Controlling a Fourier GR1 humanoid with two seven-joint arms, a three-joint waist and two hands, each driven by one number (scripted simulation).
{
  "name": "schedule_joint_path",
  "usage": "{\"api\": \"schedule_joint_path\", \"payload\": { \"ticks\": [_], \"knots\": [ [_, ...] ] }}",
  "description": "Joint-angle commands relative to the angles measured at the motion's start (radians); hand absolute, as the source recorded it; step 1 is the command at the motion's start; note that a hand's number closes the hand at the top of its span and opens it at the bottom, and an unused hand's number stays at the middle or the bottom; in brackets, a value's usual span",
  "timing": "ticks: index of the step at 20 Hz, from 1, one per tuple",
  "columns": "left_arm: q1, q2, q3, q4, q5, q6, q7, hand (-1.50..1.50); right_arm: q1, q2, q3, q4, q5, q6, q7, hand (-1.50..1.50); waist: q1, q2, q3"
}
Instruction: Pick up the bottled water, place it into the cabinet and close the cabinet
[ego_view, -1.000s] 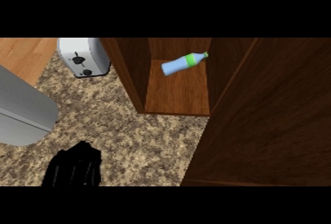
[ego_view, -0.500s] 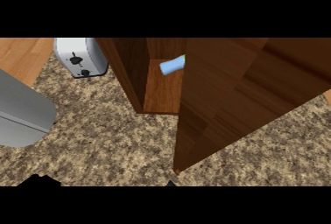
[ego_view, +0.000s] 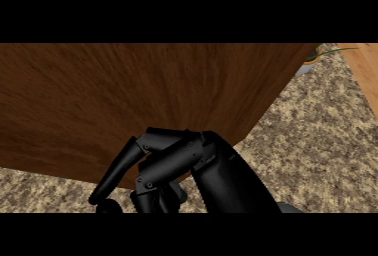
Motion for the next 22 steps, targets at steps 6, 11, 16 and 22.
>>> {"api": "schedule_joint_path", "payload": {
  "ticks": [6, 11, 16, 22],
  "knots": [
    [-0.002, 0.015, 0.099, 0.019, 0.073, -0.059, 0.048, 1.5, -0.19, 0.019, -0.194, 0.418, -0.147, 0.108, -0.221, 1.5, -0.006, 0.006, 0.001],
    [0.03, -0.029, 0.105, 0.085, 0.006, -0.159, -0.019, 1.5, -0.237, 0.014, -0.318, 0.58, -0.181, 0.217, -0.275, 1.5, -0.006, 0.005, 0.0],
    [0.039, -0.01, 0.168, 0.058, 0.068, -0.165, 0.036, 1.5, -0.266, 0.019, -0.336, 0.754, -0.179, 0.245, -0.35, 1.5, -0.005, 0.005, 0.001],
    [-0.016, 0.004, 0.176, 0.054, 0.096, -0.144, 0.072, 1.5, -0.251, 0.005, -0.365, 0.881, -0.175, 0.268, -0.46, 1.5, 0.008, 0.017, 0.001]
  ]
}}
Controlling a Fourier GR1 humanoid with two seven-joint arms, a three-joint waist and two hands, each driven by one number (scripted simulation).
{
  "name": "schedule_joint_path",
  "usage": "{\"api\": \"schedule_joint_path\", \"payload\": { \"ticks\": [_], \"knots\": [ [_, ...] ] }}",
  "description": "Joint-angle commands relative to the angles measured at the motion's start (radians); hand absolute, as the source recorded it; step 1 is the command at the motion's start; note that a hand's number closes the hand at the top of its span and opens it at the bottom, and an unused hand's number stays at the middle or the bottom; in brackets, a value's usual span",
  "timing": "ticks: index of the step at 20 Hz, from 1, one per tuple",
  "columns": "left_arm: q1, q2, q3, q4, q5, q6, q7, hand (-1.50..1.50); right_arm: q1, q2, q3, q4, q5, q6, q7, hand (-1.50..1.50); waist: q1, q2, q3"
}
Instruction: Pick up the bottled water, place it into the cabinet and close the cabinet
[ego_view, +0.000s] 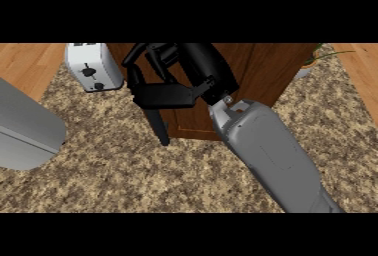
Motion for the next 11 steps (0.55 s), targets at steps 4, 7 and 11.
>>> {"api": "schedule_joint_path", "payload": {
  "ticks": [4, 7, 11],
  "knots": [
    [-0.021, 0.013, 0.001, -0.029, 0.032, -0.008, 0.034, 1.5, -0.023, -0.061, -0.099, 0.237, 0.02, -0.011, -0.064, 1.5, 0.011, 0.054, 0.0],
    [-0.046, 0.004, -0.002, 0.02, 0.001, -0.019, 0.017, 1.5, -0.015, -0.053, -0.089, 0.261, 0.028, -0.024, -0.078, 1.5, 0.009, 0.056, -0.002],
    [-0.047, 0.015, 0.014, 0.012, 0.029, -0.022, 0.032, 1.5, -0.04, -0.066, -0.103, 0.273, 0.003, -0.002, -0.066, 1.5, 0.01, 0.054, -0.001]
  ]
}}
